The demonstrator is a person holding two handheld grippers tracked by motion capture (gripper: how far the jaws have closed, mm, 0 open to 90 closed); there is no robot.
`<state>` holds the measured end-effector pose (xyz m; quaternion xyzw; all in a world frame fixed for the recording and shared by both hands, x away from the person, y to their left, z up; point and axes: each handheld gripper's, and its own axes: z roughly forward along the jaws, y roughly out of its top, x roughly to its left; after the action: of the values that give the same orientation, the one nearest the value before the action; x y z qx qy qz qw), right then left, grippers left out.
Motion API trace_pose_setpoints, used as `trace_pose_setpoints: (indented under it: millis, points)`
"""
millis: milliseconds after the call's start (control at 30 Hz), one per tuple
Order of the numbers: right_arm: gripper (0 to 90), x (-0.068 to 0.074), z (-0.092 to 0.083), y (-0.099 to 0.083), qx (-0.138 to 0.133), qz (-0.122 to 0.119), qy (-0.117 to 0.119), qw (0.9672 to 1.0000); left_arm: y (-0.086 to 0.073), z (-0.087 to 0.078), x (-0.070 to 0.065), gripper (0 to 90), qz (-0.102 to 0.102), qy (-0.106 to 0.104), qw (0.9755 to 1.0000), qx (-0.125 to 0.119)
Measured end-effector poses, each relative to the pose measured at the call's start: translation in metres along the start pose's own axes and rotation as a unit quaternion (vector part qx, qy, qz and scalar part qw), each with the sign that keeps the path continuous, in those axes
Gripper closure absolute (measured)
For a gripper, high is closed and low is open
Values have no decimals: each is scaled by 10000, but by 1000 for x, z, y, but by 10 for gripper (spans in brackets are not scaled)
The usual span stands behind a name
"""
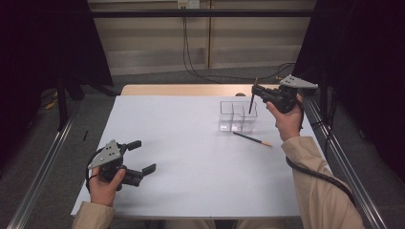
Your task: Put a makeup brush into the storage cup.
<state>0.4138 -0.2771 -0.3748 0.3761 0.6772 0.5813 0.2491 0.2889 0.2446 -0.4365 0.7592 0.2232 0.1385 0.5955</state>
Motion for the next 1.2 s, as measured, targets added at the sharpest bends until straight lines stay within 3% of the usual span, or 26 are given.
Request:
trace_pose_setpoints:
  millis: [1200]
  points:
    - [837, 2, 7, -20, 141, 39, -7, 9999, 0, 1, -1, 1, 34, -36, 10000, 10]
